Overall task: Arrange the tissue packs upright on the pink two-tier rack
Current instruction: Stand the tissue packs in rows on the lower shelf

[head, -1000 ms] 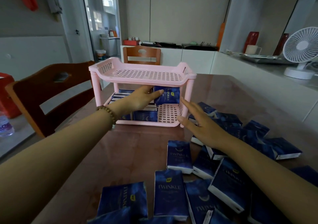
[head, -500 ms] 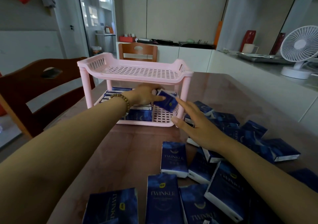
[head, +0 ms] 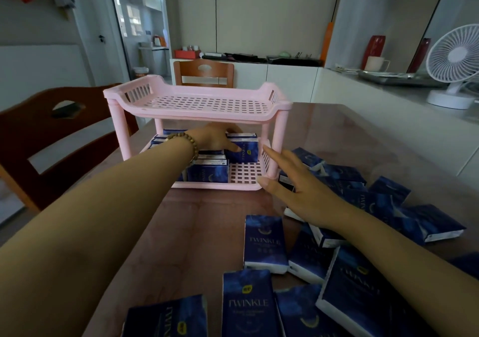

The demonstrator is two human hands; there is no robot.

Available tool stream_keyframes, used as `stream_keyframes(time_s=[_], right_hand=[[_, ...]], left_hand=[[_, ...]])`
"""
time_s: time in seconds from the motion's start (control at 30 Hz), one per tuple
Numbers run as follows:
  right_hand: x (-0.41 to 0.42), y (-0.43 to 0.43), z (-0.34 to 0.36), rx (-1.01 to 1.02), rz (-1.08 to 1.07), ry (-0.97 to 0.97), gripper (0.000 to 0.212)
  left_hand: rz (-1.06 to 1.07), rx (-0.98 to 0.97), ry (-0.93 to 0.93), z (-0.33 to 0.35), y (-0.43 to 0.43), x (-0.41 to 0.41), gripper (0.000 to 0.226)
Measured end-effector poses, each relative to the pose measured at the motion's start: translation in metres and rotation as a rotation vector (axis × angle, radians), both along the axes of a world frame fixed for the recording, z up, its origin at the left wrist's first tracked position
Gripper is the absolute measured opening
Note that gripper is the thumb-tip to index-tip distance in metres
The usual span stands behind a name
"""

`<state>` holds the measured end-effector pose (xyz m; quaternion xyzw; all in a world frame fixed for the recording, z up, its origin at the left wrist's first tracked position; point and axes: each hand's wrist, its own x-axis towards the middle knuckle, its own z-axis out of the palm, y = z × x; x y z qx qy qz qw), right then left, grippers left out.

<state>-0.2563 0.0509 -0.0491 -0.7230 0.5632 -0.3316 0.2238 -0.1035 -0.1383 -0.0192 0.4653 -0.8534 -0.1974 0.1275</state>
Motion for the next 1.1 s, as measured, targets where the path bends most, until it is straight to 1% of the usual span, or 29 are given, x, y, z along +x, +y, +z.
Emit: stream_keyframes(time_s=[0.07, 0.2, 0.33, 0.43, 0.5, 0.6, 0.67, 0.73, 0.83, 0.9, 0.97, 1.0, 1.03, 1.1], right_hand=[[0.0, 0.0, 0.0, 0.003, 0.002, -0.002, 0.076], [0.0, 0.0, 0.0, -0.01, 0.004, -0.02, 0.078], [0.001, 0.001, 0.0, -0.014, 0.003, -0.014, 0.079], [0.001, 0.001, 0.001, -0.014, 0.002, 0.002, 0.078], [0.0, 0.002, 0.002, -0.007, -0.002, 0.02, 0.074], [0.001, 0.002, 0.004, 0.001, -0.018, 0.067, 0.068], [0.003, 0.003, 0.008, 0.017, -0.02, 0.105, 0.065], [0.005, 0.005, 0.016, 0.035, -0.031, 0.153, 0.06], [0.006, 0.014, 0.028, 0.083, -0.051, 0.202, 0.056], [0.008, 0.025, 0.034, 0.122, -0.057, 0.221, 0.058], [0.013, 0.043, 0.039, 0.138, -0.035, 0.251, 0.068], [0.016, 0.055, 0.041, 0.133, -0.014, 0.266, 0.074], [0.021, 0.068, 0.042, 0.125, 0.014, 0.269, 0.076], [0.028, 0.098, 0.044, 0.127, 0.091, 0.242, 0.068]], left_hand=[[-0.007, 0.032, -0.003, 0.0, -0.002, -0.001, 0.047], [0.004, 0.012, -0.07, 0.003, -0.003, -0.005, 0.052], [0.043, -0.002, -0.05, 0.001, 0.0, -0.004, 0.063], [0.037, -0.023, 0.008, 0.002, 0.008, 0.0, 0.069], [0.017, -0.08, 0.04, 0.004, 0.02, 0.004, 0.067], [-0.002, -0.155, -0.012, 0.006, 0.047, 0.014, 0.065], [-0.033, -0.165, -0.009, 0.009, 0.07, 0.025, 0.059], [-0.08, -0.135, 0.033, 0.013, 0.094, 0.04, 0.051], [-0.104, -0.03, 0.078, 0.018, 0.134, 0.062, 0.055], [-0.107, 0.034, 0.109, 0.02, 0.164, 0.075, 0.057], [-0.124, 0.076, 0.152, 0.018, 0.193, 0.089, 0.059], [-0.131, 0.098, 0.156, 0.016, 0.208, 0.098, 0.062], [-0.139, 0.117, 0.147, 0.013, 0.223, 0.106, 0.067], [-0.171, 0.147, 0.123, 0.006, 0.249, 0.121, 0.068]])
